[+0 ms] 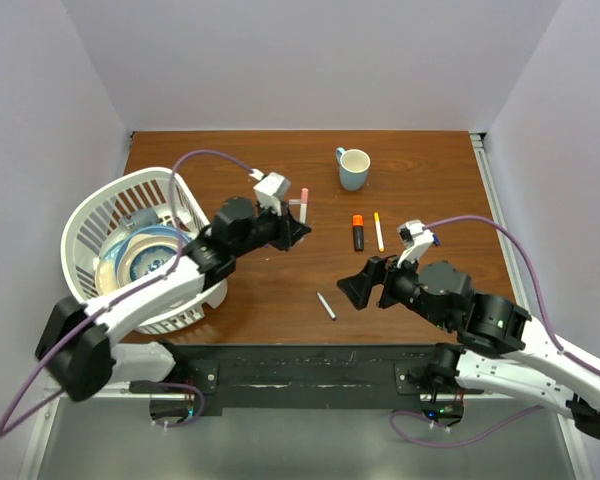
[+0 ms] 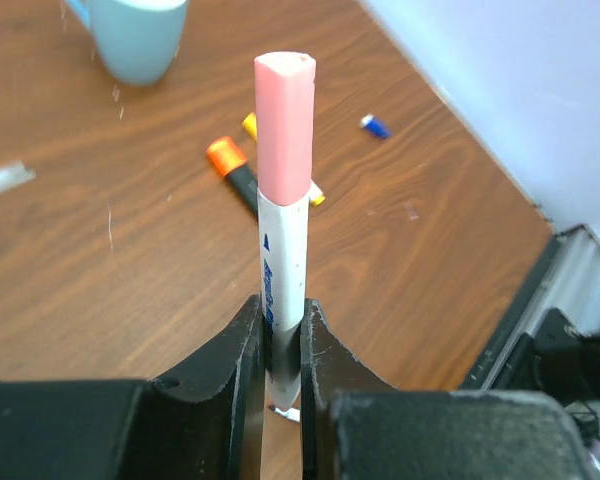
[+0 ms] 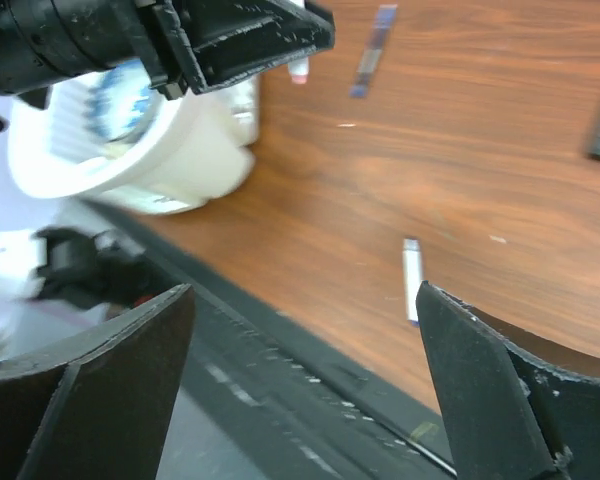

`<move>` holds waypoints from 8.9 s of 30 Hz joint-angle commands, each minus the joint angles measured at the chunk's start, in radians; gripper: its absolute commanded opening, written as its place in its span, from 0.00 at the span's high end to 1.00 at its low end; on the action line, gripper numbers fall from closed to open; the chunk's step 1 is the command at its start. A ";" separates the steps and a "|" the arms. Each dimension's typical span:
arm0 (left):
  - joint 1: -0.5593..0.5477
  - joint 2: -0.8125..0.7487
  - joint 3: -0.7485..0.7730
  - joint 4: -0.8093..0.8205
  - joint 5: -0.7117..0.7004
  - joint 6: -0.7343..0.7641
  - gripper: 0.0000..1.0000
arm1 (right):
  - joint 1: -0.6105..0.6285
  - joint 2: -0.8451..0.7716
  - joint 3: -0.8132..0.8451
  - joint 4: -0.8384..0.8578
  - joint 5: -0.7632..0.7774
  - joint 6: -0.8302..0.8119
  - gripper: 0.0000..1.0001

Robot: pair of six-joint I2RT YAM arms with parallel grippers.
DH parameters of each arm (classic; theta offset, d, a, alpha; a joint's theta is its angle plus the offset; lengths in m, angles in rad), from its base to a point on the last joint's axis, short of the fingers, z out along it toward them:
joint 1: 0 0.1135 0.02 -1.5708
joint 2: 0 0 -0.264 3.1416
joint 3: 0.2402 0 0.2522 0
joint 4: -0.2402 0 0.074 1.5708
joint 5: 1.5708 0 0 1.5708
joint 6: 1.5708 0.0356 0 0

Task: Insert the pens into the pen caps

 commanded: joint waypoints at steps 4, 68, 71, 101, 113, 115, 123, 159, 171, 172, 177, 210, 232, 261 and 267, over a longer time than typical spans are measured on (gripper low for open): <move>-0.074 0.373 0.285 -0.127 -0.274 -0.149 1.00 | 0.000 -0.035 0.012 -0.205 0.200 0.114 0.01; 0.051 -0.453 -0.004 -0.569 -0.377 -0.091 0.00 | -0.081 0.748 0.028 0.125 -0.110 -0.175 0.52; 0.051 -0.521 -0.026 -0.537 -0.297 -0.043 0.00 | -0.093 0.834 0.053 0.140 -0.141 -0.202 0.54; 0.051 -0.417 0.079 -0.512 0.001 -0.042 0.16 | -0.199 1.005 0.260 0.168 -0.127 -0.156 1.00; 0.049 -0.319 -0.016 -0.314 0.185 -0.169 0.21 | -0.205 0.519 0.084 0.361 -0.131 0.023 1.00; 0.049 -0.303 -0.018 -0.273 0.208 -0.184 0.23 | -0.205 0.468 0.058 0.398 -0.163 0.040 1.00; 0.049 -0.251 -0.069 -0.035 0.364 -0.255 0.30 | -0.205 0.327 -0.005 0.521 -0.213 0.078 1.00; 0.040 -0.217 -0.078 -0.203 0.222 -0.134 1.00 | -0.317 0.593 0.504 0.112 0.034 -0.480 0.61; 0.041 -0.351 -0.004 -0.521 0.056 0.236 1.00 | -0.883 0.993 0.614 -0.220 -0.296 -0.661 0.50; 0.041 -0.358 -0.032 -0.503 0.048 0.245 1.00 | -0.900 1.021 0.616 -0.241 -0.300 -0.668 0.48; 0.041 -0.389 -0.112 -0.437 0.061 0.262 1.00 | -0.980 1.164 0.679 -0.310 -0.314 -0.744 0.52; 0.040 -0.384 -0.139 -0.391 0.108 0.259 1.00 | -1.192 1.399 0.757 -0.363 -0.359 -0.882 0.48; 0.040 -0.426 -0.144 -0.388 0.110 0.253 1.00 | -1.192 1.455 0.769 -0.412 -0.328 -0.820 0.62; 0.038 -0.378 -0.082 -0.288 0.203 0.126 1.00 | -1.095 1.069 0.461 -0.102 -0.475 -0.417 1.00; 0.038 -0.388 -0.133 -0.105 0.321 -0.034 1.00 | -0.850 0.746 0.314 0.097 -0.484 -0.221 1.00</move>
